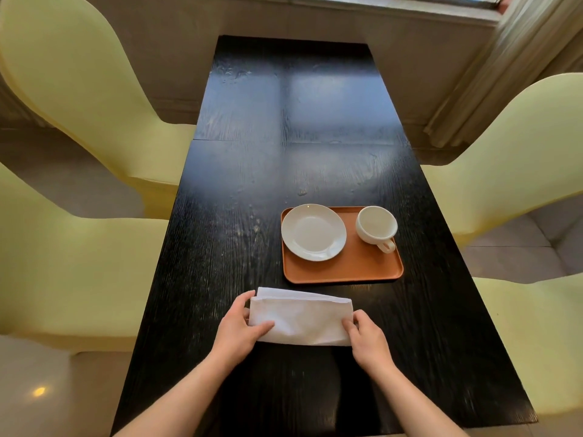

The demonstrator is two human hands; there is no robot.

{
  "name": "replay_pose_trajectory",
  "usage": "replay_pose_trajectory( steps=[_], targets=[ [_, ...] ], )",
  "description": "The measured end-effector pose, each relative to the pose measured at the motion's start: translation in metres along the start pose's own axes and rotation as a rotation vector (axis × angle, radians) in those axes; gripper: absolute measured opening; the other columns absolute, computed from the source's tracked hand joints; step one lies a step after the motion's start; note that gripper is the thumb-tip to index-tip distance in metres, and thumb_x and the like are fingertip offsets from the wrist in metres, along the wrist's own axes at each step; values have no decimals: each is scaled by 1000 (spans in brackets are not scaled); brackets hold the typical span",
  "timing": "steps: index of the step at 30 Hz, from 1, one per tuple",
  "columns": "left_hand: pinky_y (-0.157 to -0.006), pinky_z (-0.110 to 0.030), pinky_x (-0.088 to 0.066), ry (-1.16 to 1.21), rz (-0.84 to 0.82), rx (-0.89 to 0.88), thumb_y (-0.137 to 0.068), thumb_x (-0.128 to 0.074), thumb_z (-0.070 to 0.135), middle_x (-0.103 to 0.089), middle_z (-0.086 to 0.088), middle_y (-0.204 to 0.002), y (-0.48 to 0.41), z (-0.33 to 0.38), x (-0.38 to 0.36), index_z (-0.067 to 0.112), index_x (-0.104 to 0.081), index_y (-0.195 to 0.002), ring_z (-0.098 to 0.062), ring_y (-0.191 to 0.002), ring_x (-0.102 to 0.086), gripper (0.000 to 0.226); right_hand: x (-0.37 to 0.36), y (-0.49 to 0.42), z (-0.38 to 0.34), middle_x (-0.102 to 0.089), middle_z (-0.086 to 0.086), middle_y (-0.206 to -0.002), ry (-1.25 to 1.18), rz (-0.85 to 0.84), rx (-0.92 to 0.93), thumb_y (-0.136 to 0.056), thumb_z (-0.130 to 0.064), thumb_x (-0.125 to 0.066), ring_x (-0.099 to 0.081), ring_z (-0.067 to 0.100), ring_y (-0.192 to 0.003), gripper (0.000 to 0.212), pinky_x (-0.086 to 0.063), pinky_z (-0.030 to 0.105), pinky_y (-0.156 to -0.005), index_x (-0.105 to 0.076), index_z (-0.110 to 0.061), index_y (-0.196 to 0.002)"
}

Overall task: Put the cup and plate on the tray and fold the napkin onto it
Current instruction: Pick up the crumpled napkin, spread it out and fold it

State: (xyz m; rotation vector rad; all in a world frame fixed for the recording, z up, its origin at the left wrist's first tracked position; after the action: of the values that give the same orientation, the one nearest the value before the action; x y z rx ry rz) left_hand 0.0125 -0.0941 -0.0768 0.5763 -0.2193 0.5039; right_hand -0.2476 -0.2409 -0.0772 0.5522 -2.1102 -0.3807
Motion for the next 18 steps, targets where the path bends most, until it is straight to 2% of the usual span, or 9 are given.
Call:
replay_pose_trajectory(
  steps=[1, 3, 7, 13, 16, 18],
  targets=[
    [-88, -34, -55, -25, -16, 10, -75, -85, 16, -74, -3, -95, -2, -3, 0, 40, -45, -137, -11, -91, -71, 78, 0, -1, 1, -64, -7, -83, -5, 7, -15, -104, -36, -50, -60, 9, -77, 24, -44, 31, -62, -55, -22, -84],
    [-82, -29, -54, -96, -28, 7, -76, -80, 11, -74, -3, -87, -4, -7, 0, 38, -42, -143, -9, -84, -71, 82, -2, -1, 3, -64, -5, -83, -8, 17, -32, -104, -35, -49, -59, 9, -77, 25, -44, 31, -62, -54, -21, -83],
    [-69, -25, -49, -205, 28, -38, -84, -74, 13, -70, -2, -77, -7, -1, 1, 33, -51, -129, -10, -75, -67, 54, -4, 0, 4, -63, -5, -85, -9, 38, -65, -105, -34, -48, -59, 10, -78, 24, -44, 30, -61, -53, -22, -85],
    [-64, -27, -48, -289, 119, -65, -93, -67, 21, -64, 2, -77, -9, 7, -4, 29, -59, -94, -12, -72, -60, 12, -4, -4, 2, -62, -5, -85, 3, 83, -107, -105, -35, -49, -59, 10, -78, 23, -44, 30, -60, -54, -23, -85],
    [-67, -26, -46, -315, 159, -68, -97, -62, 25, -64, 6, -79, -9, 7, -6, 28, -65, -96, -8, -76, -60, 4, -3, -4, 1, -63, -7, -84, 8, 113, -120, -103, -37, -53, -59, 7, -78, 22, -46, 28, -61, -56, -25, -85],
    [-74, -27, -48, -340, 184, -69, -99, -59, 27, -65, 9, -88, -9, 6, -7, 24, -68, -105, -9, -83, -60, 11, -2, -3, 1, -63, -8, -83, -7, 140, -120, -101, -39, -56, -60, 7, -76, 22, -48, 28, -63, -57, -25, -85]
  ],
)
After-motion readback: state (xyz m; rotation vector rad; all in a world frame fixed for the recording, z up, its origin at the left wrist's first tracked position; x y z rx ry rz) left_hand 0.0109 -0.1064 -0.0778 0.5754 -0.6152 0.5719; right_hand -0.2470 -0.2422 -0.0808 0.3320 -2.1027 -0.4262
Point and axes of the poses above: each hand's wrist, its own y-axis away from the middle knuckle, its own x-axis out of the back of the hand, z = x × y, the point moved 6 cm from there along -y, towards the middle knuckle
